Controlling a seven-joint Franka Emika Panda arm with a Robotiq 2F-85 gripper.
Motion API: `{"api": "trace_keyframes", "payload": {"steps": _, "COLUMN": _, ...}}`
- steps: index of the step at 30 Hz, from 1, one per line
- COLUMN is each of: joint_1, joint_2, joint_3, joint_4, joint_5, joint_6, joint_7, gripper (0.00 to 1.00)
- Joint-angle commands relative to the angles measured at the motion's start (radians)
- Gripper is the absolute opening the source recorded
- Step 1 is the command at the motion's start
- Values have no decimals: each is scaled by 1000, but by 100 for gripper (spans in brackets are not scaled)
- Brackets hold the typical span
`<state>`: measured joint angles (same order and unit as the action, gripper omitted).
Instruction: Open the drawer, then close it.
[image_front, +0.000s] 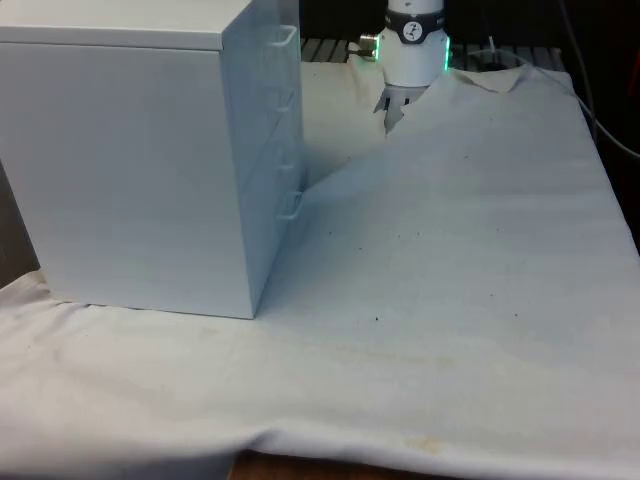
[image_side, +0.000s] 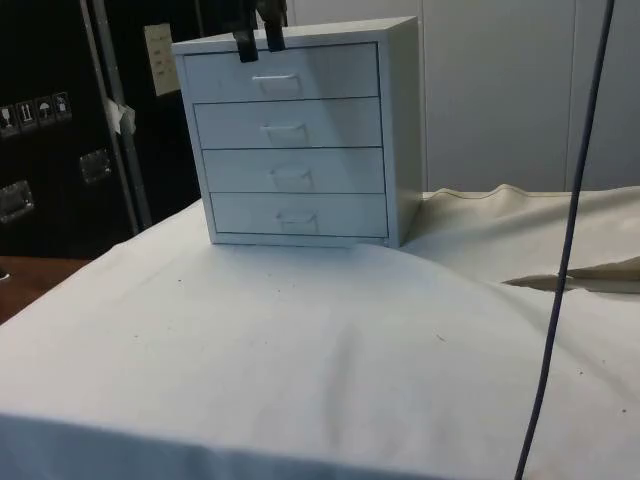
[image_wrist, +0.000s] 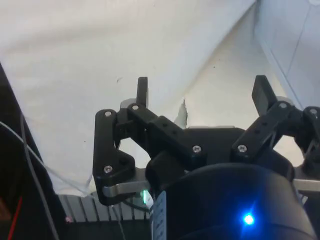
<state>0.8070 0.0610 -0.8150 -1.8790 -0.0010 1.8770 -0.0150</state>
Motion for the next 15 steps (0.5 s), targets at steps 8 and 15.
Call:
{"api": "trace_keyframes", "payload": {"steps": 8, "joint_1": 1, "joint_2": 43, "joint_3": -3, "joint_4": -2, "joint_5": 2, "joint_6": 75, "joint_7": -4, "gripper": 100}}
{"api": "trace_keyframes", "payload": {"steps": 15, "joint_1": 3, "joint_2": 64, "joint_3": -5, "joint_4": 1, "joint_5": -31, "joint_6": 98, "joint_7": -5, "gripper": 100}}
